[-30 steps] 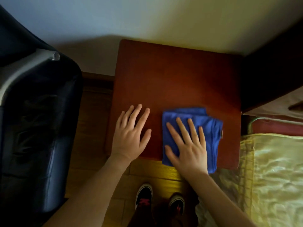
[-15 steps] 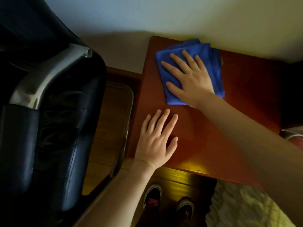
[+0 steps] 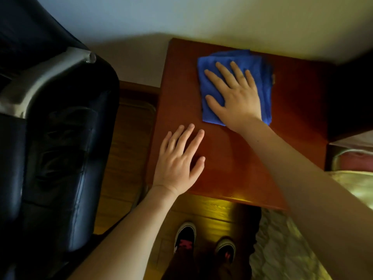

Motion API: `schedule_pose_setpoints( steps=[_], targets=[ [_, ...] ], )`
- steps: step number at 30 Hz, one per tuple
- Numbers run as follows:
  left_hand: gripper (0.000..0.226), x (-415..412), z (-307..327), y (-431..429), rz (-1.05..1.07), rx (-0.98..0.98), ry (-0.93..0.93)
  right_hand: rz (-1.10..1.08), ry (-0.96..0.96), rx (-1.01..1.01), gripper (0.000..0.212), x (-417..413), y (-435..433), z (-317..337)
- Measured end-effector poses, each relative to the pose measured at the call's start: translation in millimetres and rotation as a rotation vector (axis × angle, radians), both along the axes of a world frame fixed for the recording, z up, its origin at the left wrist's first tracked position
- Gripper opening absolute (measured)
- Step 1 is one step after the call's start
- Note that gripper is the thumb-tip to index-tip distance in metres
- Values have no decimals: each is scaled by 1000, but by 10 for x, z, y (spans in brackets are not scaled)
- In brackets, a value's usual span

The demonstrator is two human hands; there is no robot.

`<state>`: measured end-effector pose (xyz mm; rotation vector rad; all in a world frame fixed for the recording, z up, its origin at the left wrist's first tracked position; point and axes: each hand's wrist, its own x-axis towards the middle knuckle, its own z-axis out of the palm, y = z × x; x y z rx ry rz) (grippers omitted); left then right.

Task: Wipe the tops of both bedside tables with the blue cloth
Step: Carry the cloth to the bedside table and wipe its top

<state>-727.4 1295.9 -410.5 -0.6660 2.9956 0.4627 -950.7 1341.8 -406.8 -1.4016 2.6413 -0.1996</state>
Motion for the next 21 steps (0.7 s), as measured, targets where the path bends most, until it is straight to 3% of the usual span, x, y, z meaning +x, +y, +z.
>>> schedule_pose_setpoints(
  steps=[5, 11, 16, 18, 21],
  targets=[
    [60, 8, -19, 8, -12, -30, -10, -149, -31, 58, 61, 462, 844, 93],
    [58, 26, -12, 33, -6, 29, 63, -126, -29, 127, 62, 1256, 1522, 108],
    [53, 118, 209, -190, 141, 392, 310, -118, -21, 162, 64, 1261, 1511, 115],
    [49, 251, 277, -334, 352, 473, 418, -96, -17, 163, 65, 1286, 1479, 122],
    [45, 450, 244, -479, 723, 853, 433, 9, -3, 147, 66, 1377, 1315, 113]
  ],
)
